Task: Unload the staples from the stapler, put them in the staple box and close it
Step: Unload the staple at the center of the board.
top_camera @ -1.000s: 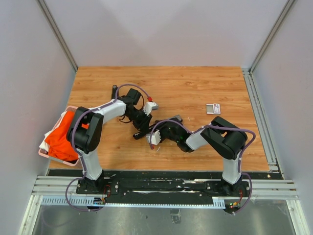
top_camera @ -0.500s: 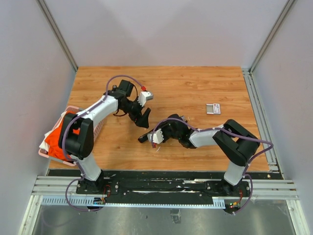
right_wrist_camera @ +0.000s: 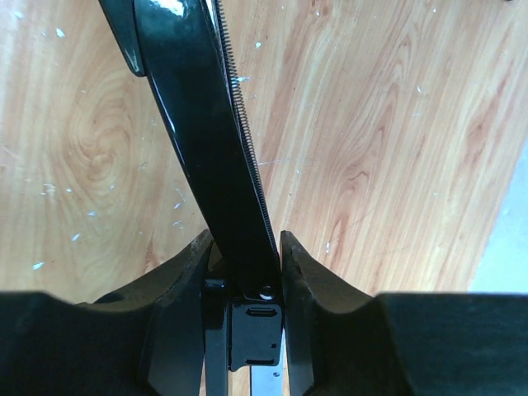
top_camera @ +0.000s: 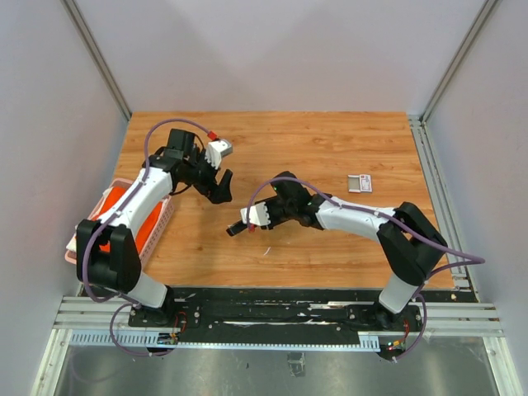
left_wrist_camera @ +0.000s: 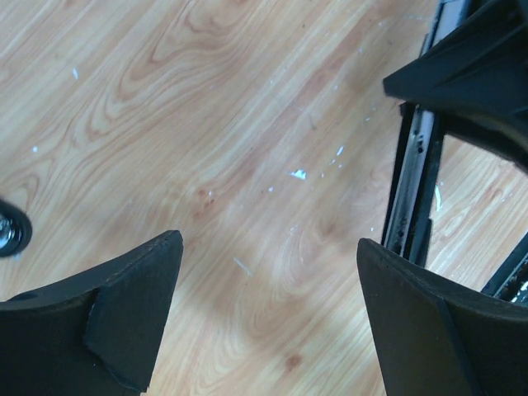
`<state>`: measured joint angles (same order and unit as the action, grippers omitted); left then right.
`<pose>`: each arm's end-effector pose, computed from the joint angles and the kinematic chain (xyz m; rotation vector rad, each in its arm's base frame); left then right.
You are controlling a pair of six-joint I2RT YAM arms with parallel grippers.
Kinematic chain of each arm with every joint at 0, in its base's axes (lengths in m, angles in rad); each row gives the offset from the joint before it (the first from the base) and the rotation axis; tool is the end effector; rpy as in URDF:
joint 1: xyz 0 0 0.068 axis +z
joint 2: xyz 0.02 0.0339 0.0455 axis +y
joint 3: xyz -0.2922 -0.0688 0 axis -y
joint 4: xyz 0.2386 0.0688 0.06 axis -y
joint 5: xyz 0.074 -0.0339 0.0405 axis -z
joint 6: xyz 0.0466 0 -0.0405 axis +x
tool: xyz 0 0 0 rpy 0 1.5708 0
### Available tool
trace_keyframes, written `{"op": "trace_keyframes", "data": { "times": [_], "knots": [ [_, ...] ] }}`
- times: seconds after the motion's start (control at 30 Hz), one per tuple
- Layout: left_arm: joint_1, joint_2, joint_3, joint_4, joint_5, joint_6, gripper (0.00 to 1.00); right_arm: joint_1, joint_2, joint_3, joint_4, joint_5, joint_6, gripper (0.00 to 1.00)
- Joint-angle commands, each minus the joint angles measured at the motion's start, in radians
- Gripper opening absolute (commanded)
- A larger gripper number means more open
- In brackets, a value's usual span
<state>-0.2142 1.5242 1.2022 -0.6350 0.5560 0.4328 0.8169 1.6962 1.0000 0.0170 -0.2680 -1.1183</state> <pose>0.3047 -0.0914 0.2939 0.9738 2.2180 -0.6010 0.2447 0.2787 0.2217 -1.9097 1.1418 0.1366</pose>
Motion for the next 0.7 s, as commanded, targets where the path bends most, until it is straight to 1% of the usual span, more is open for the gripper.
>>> {"op": "trace_keyframes", "data": {
  "times": [0.0, 0.13, 0.3, 0.5, 0.67],
  "knots": [
    [0.039, -0.073, -0.055, 0.007, -0.036, 0.015, 0.92, -0.013, -0.033, 0.116, -0.225, -0.073, 0.127, 0.01],
    [0.065, -0.123, -0.083, 0.002, -0.066, 0.023, 0.92, -0.013, -0.012, 0.185, -0.355, -0.142, 0.189, 0.01],
    [0.081, -0.167, -0.112, 0.011, -0.074, 0.028, 0.93, -0.019, 0.044, 0.275, -0.507, -0.205, 0.217, 0.01],
    [0.084, -0.185, -0.134, 0.032, -0.071, 0.023, 0.94, -0.078, 0.126, 0.403, -0.668, -0.305, 0.232, 0.01],
    [0.084, -0.188, -0.148, 0.043, -0.072, 0.025, 0.94, -0.12, 0.204, 0.538, -0.852, -0.383, 0.234, 0.01]
  ]
}}
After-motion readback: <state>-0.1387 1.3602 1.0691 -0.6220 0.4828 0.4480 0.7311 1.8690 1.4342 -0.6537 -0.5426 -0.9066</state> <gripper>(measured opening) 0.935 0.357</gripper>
